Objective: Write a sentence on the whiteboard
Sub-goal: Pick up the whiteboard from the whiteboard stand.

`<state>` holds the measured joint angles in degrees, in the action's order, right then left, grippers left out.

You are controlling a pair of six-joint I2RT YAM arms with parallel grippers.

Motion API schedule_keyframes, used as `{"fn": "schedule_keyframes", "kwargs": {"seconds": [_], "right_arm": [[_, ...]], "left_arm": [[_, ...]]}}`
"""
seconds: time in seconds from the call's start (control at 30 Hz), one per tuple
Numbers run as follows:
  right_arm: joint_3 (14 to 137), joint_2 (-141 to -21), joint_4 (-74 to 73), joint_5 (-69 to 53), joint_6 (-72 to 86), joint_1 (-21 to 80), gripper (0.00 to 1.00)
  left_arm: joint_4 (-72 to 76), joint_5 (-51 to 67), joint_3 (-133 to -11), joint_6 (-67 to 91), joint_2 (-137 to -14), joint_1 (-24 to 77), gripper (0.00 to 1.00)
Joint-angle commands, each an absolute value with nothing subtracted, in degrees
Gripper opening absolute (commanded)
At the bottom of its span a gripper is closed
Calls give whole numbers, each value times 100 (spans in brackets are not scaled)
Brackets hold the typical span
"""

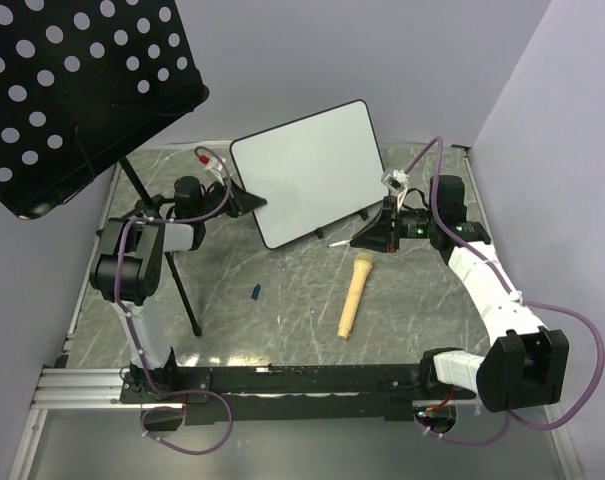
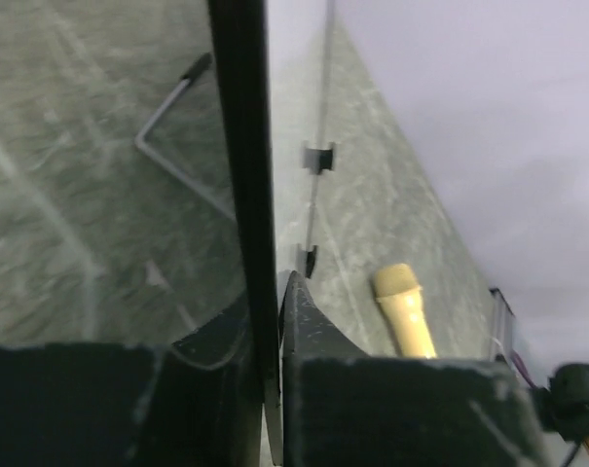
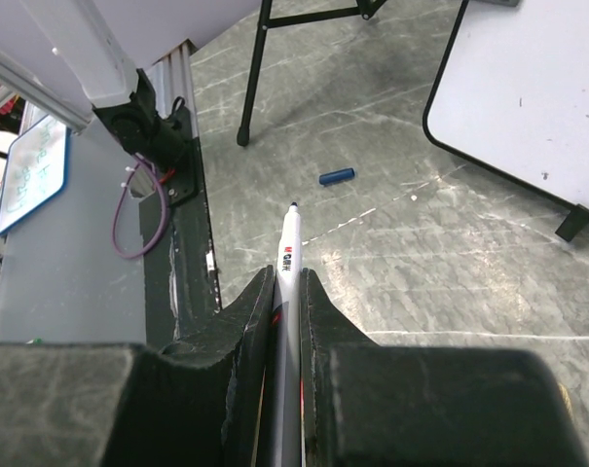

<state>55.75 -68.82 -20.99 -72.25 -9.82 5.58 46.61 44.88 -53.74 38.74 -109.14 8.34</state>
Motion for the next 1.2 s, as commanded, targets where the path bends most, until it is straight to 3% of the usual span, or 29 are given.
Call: {"fn": "schedule_keyframes", "kwargs": {"seconds": [0.0, 0.4, 0.77, 1.17], "right_arm": [[5660, -6891, -2074, -7400, -1169, 519, 0], [5678, -6935, -2118, -7392, -1204, 519, 0], [5713, -6917, -2197, -7400, -1283, 519, 0], [5730, -6891, -2232, -7444, -1310, 519, 0]], "left_arm": [[5273, 4632, -5581, 3779, -11074, 817, 3], [6362, 5018, -5485, 3832, -10907, 809, 1], [8102, 4931, -5379, 5132, -10881, 782, 1], [7831, 4703, -5555, 5449, -10530, 861, 1]]}}
